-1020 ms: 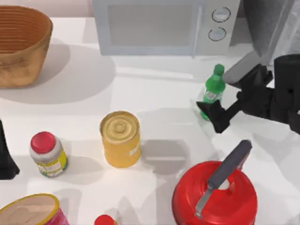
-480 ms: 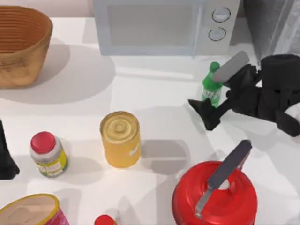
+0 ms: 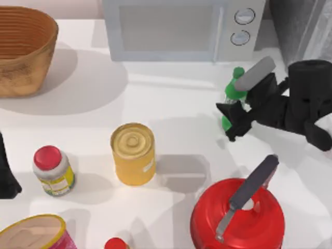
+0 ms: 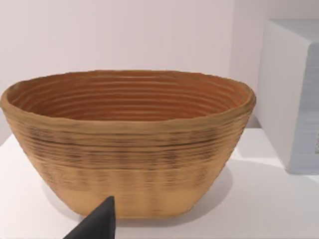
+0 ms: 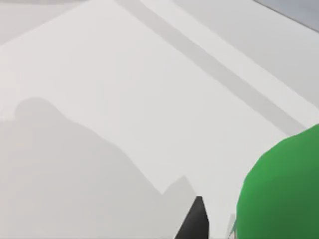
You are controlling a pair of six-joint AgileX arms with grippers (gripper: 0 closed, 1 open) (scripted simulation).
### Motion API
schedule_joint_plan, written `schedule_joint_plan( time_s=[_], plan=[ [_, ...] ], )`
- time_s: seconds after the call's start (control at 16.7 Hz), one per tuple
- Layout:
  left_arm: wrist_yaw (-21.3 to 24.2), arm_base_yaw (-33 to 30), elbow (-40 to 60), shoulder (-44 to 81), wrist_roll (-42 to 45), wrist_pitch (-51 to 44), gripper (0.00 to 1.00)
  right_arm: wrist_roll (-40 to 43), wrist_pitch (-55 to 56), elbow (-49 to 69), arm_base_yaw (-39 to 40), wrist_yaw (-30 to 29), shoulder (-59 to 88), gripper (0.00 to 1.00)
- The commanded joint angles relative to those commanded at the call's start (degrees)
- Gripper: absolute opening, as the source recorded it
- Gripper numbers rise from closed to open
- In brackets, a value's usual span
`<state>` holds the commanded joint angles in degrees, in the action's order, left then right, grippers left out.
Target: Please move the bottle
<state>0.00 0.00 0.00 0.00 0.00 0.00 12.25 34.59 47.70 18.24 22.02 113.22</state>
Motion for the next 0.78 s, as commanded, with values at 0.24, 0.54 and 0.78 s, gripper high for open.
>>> schedule_joint_plan(
  time_s=[0.24,0.54,0.78],
  plan=[
    [0.00,0.00,0.00,0.00,0.00,0.00,1.00,0.00,0.00,0.00,0.00,0.00,0.00,0.00],
    [0.00,0.00,0.00,0.00,0.00,0.00,1.00,0.00,0.00,0.00,0.00,0.00,0.00,0.00],
    [0.00,0.00,0.00,0.00,0.00,0.00,1.00,-0.06,-0.03,-0.12,-0.27,0.02,-0.12,0.00]
  ],
)
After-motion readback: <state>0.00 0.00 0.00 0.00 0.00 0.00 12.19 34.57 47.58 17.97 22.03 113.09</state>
